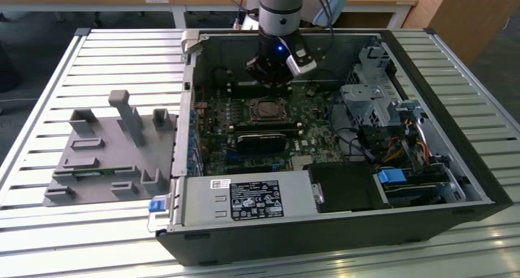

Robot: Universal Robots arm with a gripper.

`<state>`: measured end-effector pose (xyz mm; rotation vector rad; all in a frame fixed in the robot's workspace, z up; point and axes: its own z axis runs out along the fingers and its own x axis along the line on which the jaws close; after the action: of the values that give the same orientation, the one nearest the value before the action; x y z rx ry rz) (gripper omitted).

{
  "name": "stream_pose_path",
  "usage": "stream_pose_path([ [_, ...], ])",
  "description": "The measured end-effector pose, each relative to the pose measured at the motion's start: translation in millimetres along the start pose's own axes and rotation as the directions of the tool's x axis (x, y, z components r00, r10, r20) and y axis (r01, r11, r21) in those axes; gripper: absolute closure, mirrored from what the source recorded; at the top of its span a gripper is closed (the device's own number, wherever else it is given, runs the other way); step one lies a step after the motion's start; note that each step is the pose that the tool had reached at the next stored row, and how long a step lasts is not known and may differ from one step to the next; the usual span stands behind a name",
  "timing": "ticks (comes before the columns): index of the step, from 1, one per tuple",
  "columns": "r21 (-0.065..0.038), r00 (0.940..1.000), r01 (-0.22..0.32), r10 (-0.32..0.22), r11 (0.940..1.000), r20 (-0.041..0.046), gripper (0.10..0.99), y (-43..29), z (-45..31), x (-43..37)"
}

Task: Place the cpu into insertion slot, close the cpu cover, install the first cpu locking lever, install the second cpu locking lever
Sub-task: 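Install the first cpu locking lever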

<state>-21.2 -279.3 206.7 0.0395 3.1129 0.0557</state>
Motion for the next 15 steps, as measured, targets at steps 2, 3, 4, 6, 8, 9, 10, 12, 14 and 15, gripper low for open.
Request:
stream_pose_path([
  [2,0.001,1.0000,0.000,0.000,1.0000,0.0001,0.980,0.3,1.5,-0.2],
  [3,0.002,1.0000,0.000,0.000,1.0000,0.0001,0.980,0.5,2.2,-0.3],
  [4,0.003,1.0000,0.000,0.000,1.0000,0.0002,0.980,0.7,2.8,-0.4],
  [6,0.006,1.0000,0.000,0.000,1.0000,0.0002,0.980,1.3,4.0,-0.6],
  [8,0.011,1.0000,0.000,0.000,0.9999,0.0004,0.980,2.0,5.0,-0.8],
  [9,0.014,1.0000,0.000,0.000,0.9999,0.0004,0.980,2.3,5.4,-0.9],
  [10,0.017,1.0000,0.001,-0.001,0.9998,0.0005,0.980,2.5,5.8,-0.9],
  [12,0.023,1.0000,0.001,-0.001,0.9997,0.0006,0.980,2.8,6.4,-1.0],
  [14,0.028,1.0000,0.001,-0.001,0.9996,0.0006,0.980,3.2,7.0,-1.0],
  [15,0.030,1.0000,0.001,-0.001,0.9995,0.0006,0.980,3.4,7.3,-1.1],
])
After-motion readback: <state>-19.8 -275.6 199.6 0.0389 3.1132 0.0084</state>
